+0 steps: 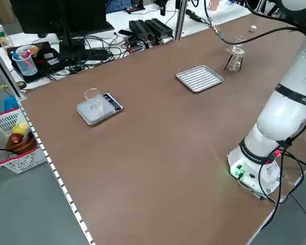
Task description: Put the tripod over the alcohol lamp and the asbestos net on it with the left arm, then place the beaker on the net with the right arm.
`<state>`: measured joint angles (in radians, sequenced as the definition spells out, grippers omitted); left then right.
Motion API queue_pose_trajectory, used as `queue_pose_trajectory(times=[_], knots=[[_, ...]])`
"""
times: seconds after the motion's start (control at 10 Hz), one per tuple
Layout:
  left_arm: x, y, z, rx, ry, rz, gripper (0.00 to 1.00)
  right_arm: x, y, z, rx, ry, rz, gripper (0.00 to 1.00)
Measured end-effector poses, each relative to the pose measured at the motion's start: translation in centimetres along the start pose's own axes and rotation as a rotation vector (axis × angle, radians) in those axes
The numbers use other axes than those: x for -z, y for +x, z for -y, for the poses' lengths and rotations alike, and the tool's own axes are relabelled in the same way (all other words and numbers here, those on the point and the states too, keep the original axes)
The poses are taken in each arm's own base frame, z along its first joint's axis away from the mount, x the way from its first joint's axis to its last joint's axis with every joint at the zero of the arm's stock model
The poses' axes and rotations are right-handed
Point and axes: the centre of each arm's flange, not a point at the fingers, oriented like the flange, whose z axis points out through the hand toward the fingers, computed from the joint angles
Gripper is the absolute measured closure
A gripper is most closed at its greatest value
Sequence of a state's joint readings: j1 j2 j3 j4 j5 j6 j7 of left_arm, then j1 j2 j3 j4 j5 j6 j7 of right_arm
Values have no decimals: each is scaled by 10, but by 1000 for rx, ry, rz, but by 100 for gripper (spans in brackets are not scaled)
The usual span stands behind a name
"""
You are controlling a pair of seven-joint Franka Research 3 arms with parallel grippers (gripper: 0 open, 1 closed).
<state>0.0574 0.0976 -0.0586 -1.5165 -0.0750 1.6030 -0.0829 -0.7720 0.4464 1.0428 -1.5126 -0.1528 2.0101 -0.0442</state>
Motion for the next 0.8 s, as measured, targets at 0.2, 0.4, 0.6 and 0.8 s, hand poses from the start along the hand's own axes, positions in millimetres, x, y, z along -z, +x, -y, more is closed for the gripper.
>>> queue_pose_trajectory(times=[0.2,0.4,0.6,0.8], knots=[[0,0,0,0,0,0,0,14,2,-3,-1,-13,12,0],[0,0,0,0,0,0,0,25,0,-1,4,-34,29,0],[0,0,0,0,0,0,0,41,-2,-2,-4,-74,33,0],[0,0,0,0,0,0,0,54,-6,-4,-14,-109,39,0]])
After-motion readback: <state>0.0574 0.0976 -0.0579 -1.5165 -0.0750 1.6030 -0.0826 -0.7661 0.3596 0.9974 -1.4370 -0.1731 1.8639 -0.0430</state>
